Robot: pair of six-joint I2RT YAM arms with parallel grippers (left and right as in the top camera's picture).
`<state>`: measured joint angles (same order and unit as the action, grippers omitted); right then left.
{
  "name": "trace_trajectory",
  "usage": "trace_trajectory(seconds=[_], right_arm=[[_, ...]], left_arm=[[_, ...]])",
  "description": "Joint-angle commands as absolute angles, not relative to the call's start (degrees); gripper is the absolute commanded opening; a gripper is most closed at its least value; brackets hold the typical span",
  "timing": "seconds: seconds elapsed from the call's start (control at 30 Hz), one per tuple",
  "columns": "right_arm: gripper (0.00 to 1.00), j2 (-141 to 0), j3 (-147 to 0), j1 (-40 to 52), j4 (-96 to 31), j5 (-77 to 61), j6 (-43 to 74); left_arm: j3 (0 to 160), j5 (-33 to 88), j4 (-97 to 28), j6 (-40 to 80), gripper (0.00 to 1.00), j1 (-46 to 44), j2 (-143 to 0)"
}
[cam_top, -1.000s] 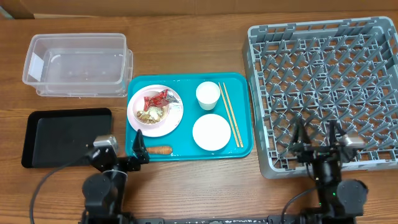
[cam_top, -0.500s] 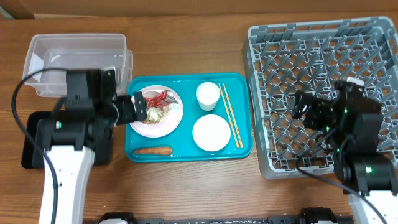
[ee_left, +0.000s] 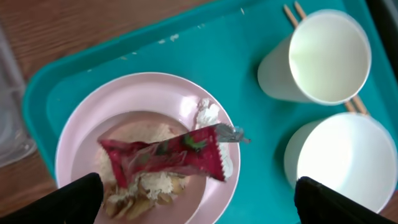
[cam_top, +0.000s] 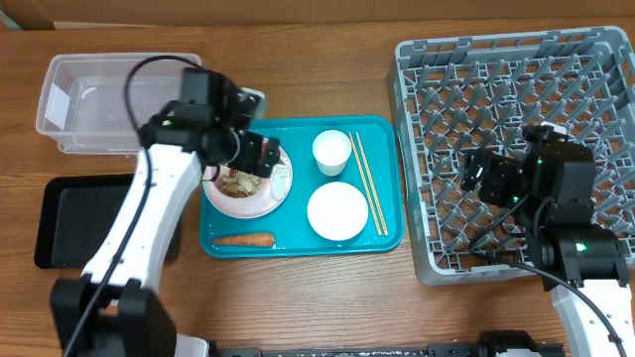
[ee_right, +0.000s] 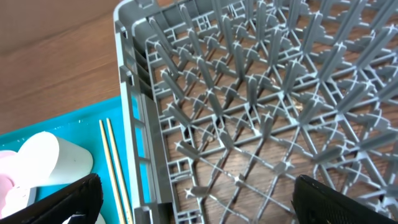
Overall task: Sort waste into correct bins and load items into the dishwasher
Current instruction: 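Grasp the red wrapper with the left gripper and drop it into the clear bin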
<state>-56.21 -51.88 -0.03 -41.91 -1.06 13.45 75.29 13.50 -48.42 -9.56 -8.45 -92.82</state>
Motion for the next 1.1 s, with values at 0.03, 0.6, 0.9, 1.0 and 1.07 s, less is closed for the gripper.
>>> trace_trajectory(seconds=[0.03,0.6,0.9,1.0,1.07], right_arm=[[1.0,-55.7,-53.3,-0.4,-42.4,-0.4,13.3],[1.0,-55.7,-53.3,-0.4,-43.9,-0.4,13.3],[1.0,-55.7,-53.3,-0.4,-43.9,-0.5,13.3],[1.0,-55.7,-53.3,-0.4,-43.9,-0.5,13.3],[1.0,-55.7,-53.3,-0.4,-43.9,-0.5,13.3]], left_arm=[[76.4,12.0,-48.9,-18.0,0.99,-10.2,-98.4],[98.2,1.0,-51.1,0.9,0.04,-1.3,-100.2],[99.4,1.1,-39.1,6.9,0.04,12.7,-108.1],[99.4,2.5,-37.3,6.9,0.37,13.6,-110.4],[99.5,2.9,-35.7,6.9,0.54,13.6,-110.0]])
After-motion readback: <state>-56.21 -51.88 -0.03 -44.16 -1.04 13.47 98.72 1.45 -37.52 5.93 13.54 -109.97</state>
